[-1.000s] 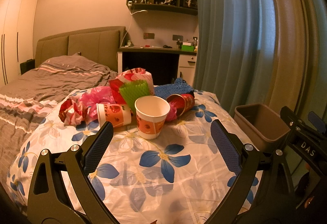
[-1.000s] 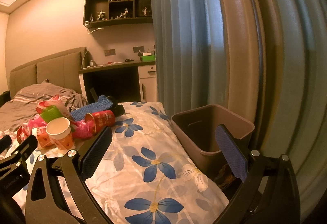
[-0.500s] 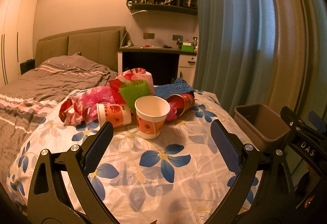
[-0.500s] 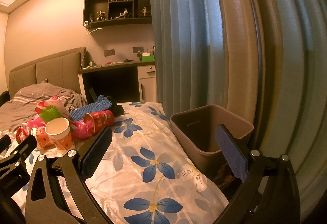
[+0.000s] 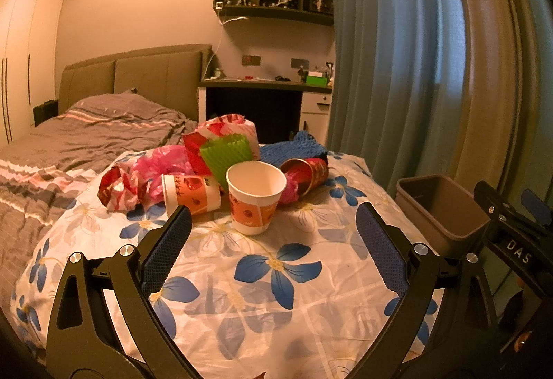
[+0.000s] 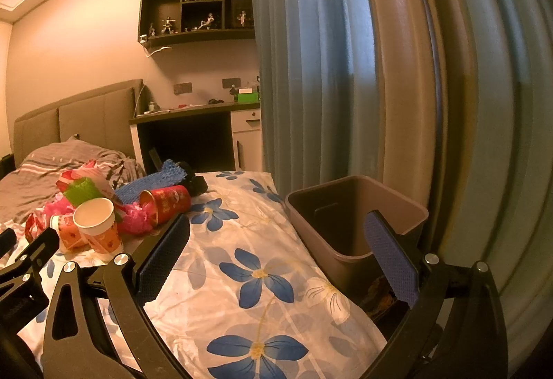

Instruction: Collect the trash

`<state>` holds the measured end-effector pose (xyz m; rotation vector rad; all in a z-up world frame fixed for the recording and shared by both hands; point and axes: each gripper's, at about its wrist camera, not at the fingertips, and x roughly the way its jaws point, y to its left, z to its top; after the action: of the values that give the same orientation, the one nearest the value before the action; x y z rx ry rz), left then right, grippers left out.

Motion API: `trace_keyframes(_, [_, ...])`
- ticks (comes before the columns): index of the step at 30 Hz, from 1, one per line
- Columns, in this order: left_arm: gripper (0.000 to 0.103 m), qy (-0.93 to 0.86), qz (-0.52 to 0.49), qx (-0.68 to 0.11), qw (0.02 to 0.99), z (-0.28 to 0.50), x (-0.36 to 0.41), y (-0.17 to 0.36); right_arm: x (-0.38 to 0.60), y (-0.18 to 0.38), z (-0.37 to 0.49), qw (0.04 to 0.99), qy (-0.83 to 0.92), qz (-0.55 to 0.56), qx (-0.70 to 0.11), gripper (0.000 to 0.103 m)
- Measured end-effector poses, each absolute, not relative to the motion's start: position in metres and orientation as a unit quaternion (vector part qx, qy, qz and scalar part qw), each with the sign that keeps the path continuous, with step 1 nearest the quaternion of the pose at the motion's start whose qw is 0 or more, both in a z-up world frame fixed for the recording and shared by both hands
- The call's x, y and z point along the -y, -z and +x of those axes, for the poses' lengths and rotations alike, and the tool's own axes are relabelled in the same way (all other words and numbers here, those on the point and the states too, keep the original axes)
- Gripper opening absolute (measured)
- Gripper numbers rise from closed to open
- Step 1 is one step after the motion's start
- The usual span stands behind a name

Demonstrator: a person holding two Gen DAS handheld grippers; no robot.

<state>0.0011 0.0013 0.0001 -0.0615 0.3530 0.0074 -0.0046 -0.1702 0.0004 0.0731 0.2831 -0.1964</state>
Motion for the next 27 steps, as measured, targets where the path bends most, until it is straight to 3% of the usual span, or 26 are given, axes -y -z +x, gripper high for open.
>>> trace_keyframes(13, [0.094, -0.006, -0.034, -0.173, 0.984, -0.007, 0.0, 0.013, 0.174, -0.001, -0.005, 0.984, 0.097, 0.036, -0.144, 0.098])
trace_keyframes(27, [0.094, -0.078, -0.064, -0.165, 0.981, -0.002, -0.066, 0.029, 0.134, 0.023, 0.032, 0.985, -0.005, 0.03, -0.17, 0.094])
